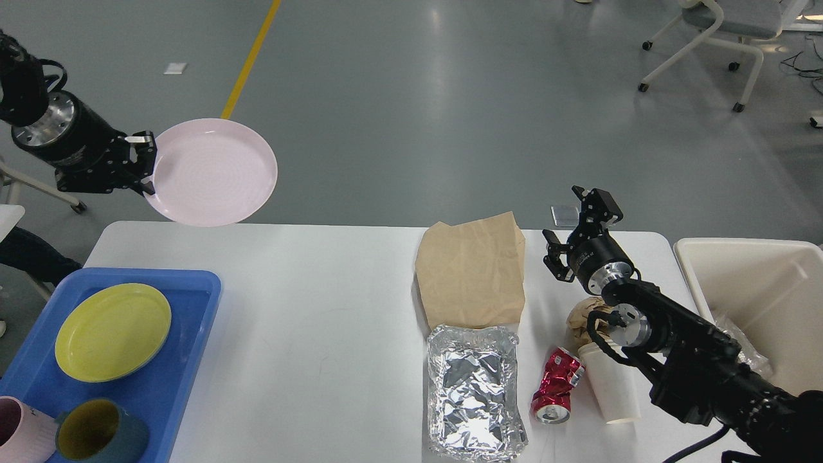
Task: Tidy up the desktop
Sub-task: 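Lift the pink plate and lay it onto the yellow plate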
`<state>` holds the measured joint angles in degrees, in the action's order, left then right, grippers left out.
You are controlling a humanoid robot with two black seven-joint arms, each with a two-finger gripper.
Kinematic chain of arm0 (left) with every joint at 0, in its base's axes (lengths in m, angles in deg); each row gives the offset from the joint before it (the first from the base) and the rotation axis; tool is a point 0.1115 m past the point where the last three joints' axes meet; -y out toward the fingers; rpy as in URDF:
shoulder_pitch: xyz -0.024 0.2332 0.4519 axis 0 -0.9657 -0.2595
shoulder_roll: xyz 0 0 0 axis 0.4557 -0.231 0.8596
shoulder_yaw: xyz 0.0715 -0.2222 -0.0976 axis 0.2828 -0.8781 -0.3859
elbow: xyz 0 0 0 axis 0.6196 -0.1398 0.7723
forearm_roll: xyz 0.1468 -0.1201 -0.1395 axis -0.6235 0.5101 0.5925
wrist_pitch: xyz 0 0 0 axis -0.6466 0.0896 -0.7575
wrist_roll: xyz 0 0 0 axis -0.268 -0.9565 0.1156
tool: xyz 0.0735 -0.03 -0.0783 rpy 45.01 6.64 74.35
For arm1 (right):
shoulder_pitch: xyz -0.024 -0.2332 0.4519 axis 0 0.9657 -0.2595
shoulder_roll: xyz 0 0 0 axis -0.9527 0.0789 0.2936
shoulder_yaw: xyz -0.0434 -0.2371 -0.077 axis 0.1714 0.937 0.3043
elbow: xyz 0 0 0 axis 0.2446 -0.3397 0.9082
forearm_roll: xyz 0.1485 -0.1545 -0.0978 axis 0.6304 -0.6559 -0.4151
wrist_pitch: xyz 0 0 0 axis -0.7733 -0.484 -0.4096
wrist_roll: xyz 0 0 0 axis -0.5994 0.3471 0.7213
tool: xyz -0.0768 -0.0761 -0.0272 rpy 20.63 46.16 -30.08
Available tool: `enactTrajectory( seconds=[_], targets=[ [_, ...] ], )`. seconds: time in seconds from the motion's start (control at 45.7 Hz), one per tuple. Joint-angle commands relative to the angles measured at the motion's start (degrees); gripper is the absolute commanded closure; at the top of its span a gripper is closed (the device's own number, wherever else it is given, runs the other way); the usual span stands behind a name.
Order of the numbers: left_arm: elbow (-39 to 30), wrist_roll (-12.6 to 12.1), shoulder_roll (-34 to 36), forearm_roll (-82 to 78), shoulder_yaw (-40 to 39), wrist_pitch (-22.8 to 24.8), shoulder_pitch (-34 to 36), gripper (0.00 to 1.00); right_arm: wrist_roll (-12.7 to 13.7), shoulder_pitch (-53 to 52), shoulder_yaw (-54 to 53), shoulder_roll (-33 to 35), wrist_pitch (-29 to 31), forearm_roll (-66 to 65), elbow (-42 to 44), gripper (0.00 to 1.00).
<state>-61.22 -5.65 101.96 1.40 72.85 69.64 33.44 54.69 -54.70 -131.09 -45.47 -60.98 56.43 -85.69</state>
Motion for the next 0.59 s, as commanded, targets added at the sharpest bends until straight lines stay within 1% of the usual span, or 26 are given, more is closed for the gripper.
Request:
enactTrajectory(
  seconds=[0.0, 0.131, 0.241, 0.482, 0.569],
  targets=[
    [3.37, -0.01, 5.63, 0.14, -0.77, -0.02, -6.93, 1.00, 0.00, 0.00, 0.00, 0.06, 0.03, 0.00, -0.02, 0.00],
    [10.23, -0.01, 7.13, 0.06, -4.28, -0.02, -15.45, 1.00, 0.00, 0.00, 0.00, 0.06, -0.06, 0.00, 0.07, 0.00],
    [15.68, -0.01, 6.78, 0.06, -5.08, -0.02, -21.87, 1.00, 0.00, 0.00, 0.00, 0.06, 0.03, 0.00, -0.02, 0.00],
    [19.02, 0.08, 5.99, 0.23, -7.71, -0.02, -31.63, 1.00, 0.00, 0.00, 0.00, -0.02, 0.03, 0.00, -0.02, 0.00],
    [22.80, -0.01, 4.41, 0.23, -8.77, -0.02, -34.79, 1.00, 0.00, 0.00, 0.00, 0.06, -0.06, 0.00, -0.02, 0.00]
  ],
)
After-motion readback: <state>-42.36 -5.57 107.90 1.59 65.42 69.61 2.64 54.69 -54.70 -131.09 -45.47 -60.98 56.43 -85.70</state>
